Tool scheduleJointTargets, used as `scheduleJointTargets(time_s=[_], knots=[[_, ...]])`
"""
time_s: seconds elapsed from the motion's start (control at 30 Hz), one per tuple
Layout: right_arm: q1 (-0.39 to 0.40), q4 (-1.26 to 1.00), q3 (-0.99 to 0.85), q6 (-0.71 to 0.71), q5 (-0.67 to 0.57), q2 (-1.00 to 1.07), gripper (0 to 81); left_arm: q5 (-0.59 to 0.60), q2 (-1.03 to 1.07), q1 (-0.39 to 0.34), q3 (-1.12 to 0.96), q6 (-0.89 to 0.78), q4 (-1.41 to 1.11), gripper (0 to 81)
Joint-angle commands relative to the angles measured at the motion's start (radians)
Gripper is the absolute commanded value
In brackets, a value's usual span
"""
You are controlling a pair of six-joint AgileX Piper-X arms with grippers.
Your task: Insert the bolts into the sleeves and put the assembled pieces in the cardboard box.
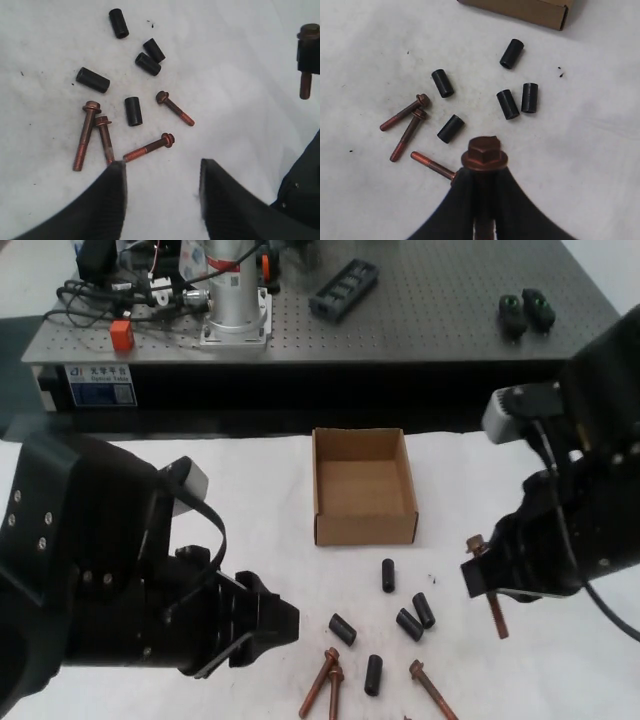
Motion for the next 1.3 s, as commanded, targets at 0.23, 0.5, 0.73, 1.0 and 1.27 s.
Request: scheduleJointTargets(time_s=[0.23, 0.5, 0.73, 1.0, 1.27], knots=[[-0.004, 0.042, -0.004, 0.045, -0.004, -0.073, 1.3, -0.067, -0.010, 0.000, -0.011, 0.041, 0.033, 33.9], [-0.006, 0.053, -0.004, 0.111, 0.000, -0.220, 1.3, -0.245, 0.048, 0.000, -0.042, 0.274, 0.123, 33.9], [-0.006, 0.134, -0.004, 0.138, 0.000, -0.369, 1.3, -0.361, 0.349, 0.000, -0.258, 0.415, 0.334, 33.9], [-0.006, 0.217, 0.005, 0.134, 0.043, -0.465, 1.3, -0.327, 0.590, -0.009, -0.493, 0.422, 0.360, 33.9], [-0.006, 0.186, 0.144, 0.165, 0.046, -0.523, 1.3, -0.285, 0.723, -0.062, -0.696, 0.450, 0.438, 33.9]])
